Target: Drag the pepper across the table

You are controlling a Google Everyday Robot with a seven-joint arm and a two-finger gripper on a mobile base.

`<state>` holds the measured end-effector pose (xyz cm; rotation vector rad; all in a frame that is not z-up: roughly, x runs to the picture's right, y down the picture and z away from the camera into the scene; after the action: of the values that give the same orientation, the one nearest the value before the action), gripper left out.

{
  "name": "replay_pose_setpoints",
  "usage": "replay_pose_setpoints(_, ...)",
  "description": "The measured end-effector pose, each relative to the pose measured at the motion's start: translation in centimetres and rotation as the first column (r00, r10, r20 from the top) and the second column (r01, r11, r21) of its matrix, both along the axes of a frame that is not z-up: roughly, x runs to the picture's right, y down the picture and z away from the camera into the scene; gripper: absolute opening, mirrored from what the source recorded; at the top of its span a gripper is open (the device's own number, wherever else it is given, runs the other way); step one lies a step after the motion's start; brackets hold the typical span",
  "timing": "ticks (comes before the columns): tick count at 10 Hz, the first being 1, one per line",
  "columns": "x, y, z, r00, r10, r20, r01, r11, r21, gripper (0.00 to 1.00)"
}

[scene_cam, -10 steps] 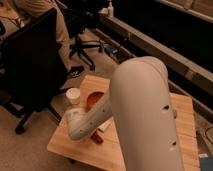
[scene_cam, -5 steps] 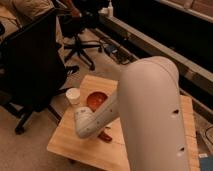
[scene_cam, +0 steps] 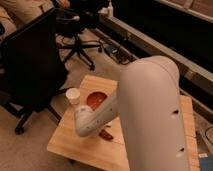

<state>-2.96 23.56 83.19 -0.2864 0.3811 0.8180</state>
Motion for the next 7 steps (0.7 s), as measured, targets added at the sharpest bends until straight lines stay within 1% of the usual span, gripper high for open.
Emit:
replay_pose_setpoints(2,0.4,-0.5,0.1,1.0,0.016,-0.007,-0.016,0.9999,0.004,0.46)
replay_pose_setpoints(7,1.9,-1.0,0.8,0.997,0.074,-0.028,-0.075,0.9972,-0.006,0.46)
